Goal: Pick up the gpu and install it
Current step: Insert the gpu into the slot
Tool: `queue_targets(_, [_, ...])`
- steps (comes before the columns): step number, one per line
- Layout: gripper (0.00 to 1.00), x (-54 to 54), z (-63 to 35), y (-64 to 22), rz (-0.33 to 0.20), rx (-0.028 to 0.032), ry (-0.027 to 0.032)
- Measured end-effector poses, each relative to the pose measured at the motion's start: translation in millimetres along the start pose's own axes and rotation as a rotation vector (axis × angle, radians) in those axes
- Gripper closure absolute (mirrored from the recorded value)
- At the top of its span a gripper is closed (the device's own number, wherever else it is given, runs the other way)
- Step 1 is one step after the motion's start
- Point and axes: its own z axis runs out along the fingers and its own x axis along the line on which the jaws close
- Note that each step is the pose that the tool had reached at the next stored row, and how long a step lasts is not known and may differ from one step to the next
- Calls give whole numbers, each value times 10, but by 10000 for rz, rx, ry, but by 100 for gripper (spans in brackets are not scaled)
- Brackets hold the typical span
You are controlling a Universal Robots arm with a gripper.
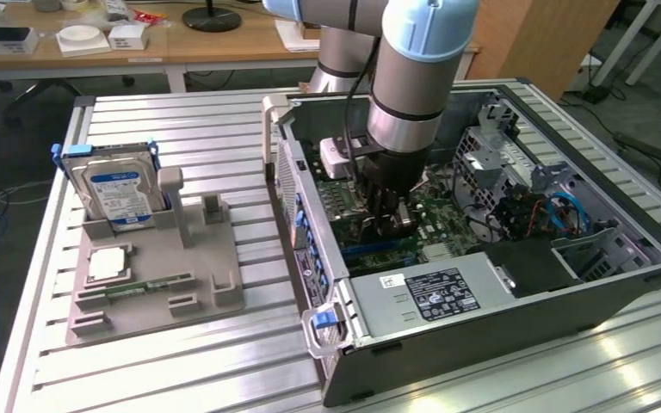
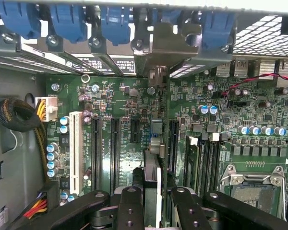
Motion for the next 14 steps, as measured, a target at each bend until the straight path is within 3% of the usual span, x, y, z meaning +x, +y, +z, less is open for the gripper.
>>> queue_targets(14, [73, 1, 26, 1, 37, -1, 5])
